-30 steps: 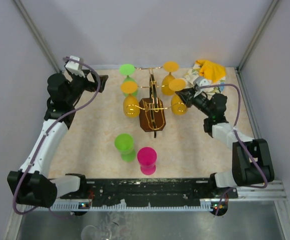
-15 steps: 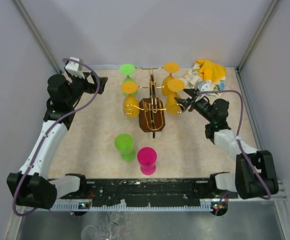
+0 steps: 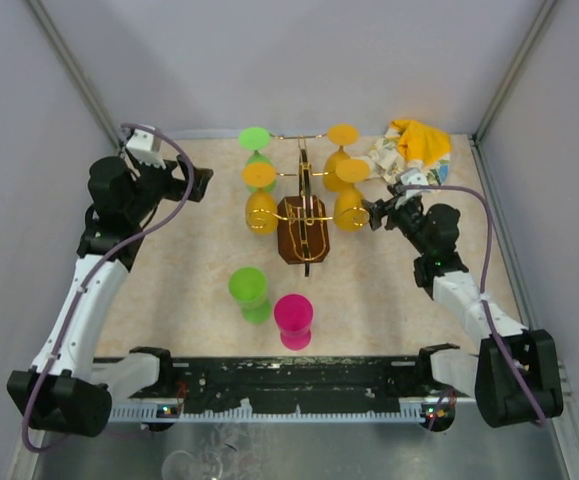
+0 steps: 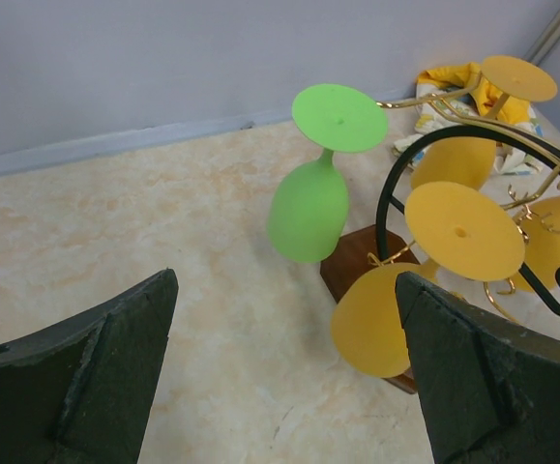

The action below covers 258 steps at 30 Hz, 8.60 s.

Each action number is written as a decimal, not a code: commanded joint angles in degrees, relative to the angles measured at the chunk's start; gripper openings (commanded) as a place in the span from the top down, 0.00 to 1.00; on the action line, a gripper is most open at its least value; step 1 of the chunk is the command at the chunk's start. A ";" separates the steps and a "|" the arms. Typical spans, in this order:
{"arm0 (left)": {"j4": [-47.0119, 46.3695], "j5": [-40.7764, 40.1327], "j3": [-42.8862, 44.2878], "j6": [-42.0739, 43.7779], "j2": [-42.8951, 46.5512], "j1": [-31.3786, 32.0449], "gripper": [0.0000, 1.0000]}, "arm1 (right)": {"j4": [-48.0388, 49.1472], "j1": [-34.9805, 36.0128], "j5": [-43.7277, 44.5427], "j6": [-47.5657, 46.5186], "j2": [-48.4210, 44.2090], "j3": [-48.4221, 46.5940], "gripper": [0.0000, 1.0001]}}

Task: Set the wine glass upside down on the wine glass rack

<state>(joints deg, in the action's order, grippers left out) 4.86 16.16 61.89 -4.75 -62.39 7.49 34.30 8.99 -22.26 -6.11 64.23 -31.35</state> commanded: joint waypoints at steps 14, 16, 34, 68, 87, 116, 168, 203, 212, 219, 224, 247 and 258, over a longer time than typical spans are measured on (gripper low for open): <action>19.61 10.27 1.49 3.04 5.98 2.88 0.01 | -27.77 0.22 27.48 5.03 -7.21 -8.44 0.25; 22.52 12.08 2.01 4.50 6.03 4.07 0.01 | -31.04 0.23 28.99 5.67 -7.64 -10.12 0.25; 38.74 7.93 -1.69 6.96 5.69 16.26 0.08 | -41.47 0.23 34.85 7.02 -9.17 -14.44 0.26; 46.77 -9.51 1.35 1.71 -3.10 26.53 1.00 | -42.03 0.19 35.32 8.39 -9.22 -15.47 0.25; 46.19 -50.05 14.80 4.44 -2.71 26.53 1.00 | -54.26 0.14 40.95 10.60 -5.53 -25.17 0.18; -64.98 -27.03 -8.44 61.22 -5.62 36.23 1.00 | -55.08 0.92 8.94 27.62 -1.90 -50.67 0.20; -91.35 -24.14 -16.10 58.83 -12.42 48.41 1.00 | -11.71 19.79 -3.66 55.38 13.67 -53.26 0.48; -77.78 -28.16 -18.85 54.45 -8.10 50.17 0.26 | -25.00 20.50 8.31 31.32 12.85 -61.66 1.00; -46.71 -38.33 -4.84 42.89 -6.40 48.44 0.04 | -38.04 17.27 19.27 17.19 15.17 -69.42 1.00; -19.48 -23.55 13.71 20.07 -12.23 32.10 0.04 | -43.73 9.85 36.33 9.51 9.47 -62.37 1.00; -5.67 -18.69 22.92 12.98 -16.22 23.49 0.02 | -44.83 9.55 42.11 2.03 -0.17 -54.24 1.00; -0.29 -15.85 13.08 5.72 -9.76 11.42 0.01 | -39.78 9.55 3.52 2.95 -34.61 -10.34 1.00; -1.77 -16.56 11.05 5.49 -9.19 11.23 0.01 | -33.65 9.54 -1.39 6.71 -40.43 -1.00 1.00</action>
<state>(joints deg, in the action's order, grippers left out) 5.37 -0.40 73.91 1.28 -73.25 19.16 -6.44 18.57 -21.02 -1.80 25.23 -34.37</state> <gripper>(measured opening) 0.990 0.137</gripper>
